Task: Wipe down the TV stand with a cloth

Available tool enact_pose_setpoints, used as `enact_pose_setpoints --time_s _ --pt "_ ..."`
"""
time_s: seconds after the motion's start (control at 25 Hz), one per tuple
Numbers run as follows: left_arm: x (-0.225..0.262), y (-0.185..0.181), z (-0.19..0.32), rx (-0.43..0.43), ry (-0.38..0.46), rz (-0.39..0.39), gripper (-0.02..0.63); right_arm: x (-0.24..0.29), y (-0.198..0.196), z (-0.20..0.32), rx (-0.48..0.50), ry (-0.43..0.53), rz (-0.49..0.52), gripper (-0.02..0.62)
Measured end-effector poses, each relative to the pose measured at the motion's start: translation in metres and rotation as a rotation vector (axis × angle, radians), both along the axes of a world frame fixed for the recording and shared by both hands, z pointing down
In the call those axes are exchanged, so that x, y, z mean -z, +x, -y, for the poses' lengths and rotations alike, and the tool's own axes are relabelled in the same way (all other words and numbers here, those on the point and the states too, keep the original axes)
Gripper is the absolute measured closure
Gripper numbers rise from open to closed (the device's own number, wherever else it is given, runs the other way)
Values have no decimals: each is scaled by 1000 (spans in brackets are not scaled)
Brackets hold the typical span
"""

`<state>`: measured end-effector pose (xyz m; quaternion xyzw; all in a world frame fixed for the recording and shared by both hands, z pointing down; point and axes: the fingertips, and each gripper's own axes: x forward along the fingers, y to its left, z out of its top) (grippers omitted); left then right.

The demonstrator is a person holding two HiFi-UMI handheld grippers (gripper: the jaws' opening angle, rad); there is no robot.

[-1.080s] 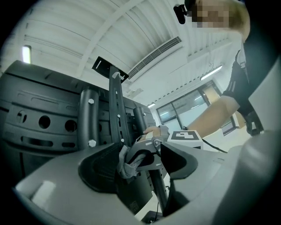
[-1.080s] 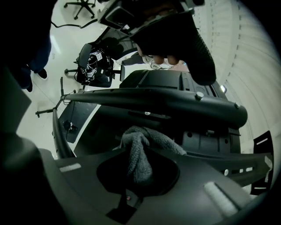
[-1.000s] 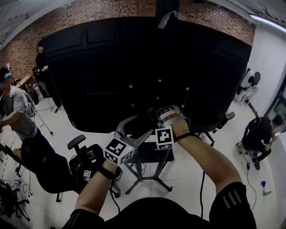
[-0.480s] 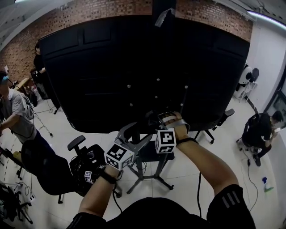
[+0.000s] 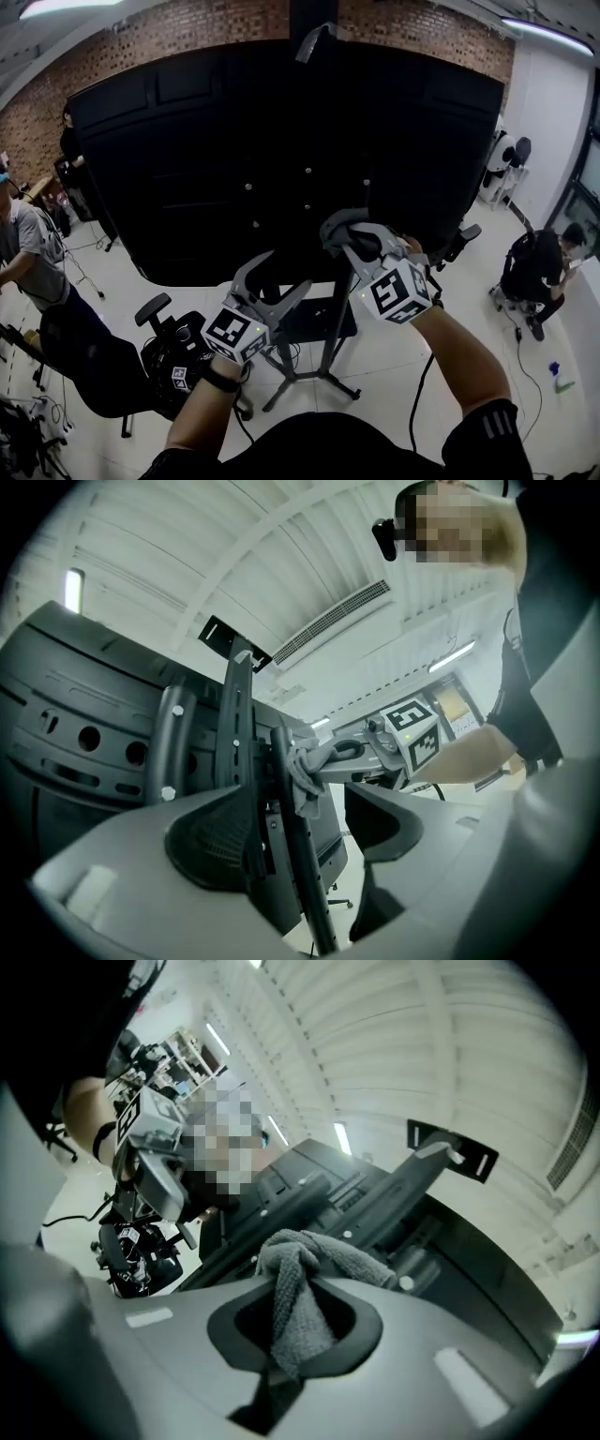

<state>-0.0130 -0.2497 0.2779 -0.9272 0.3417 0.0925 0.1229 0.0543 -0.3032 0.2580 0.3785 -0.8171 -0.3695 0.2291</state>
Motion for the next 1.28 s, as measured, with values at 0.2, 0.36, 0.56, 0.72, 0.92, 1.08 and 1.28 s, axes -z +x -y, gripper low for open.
enact_pose_setpoints --time_s 0.2,0.36,0.56,0.72,0.92,1.08,1.28 --pt "21 27 -7 -40 37 8 275 33 46 13 -62 7 84 577" --pt "32 46 -8 -68 54 14 265 38 71 33 -93 -37 111 565" --pt "40 69 -13 -85 73 53 262 36 92 64 -143 10 16 561" --pt "35 83 -10 -90 73 74 258 33 96 86 -151 56 -89 558" --pt "29 93 -4 -72 49 92 259 25 91 107 -145 97 -190 557" --pt "23 103 1 -69 38 93 258 19 98 113 -132 98 -201 561" --pt "24 121 5 -78 40 90 259 17 127 117 -166 106 -228 561"
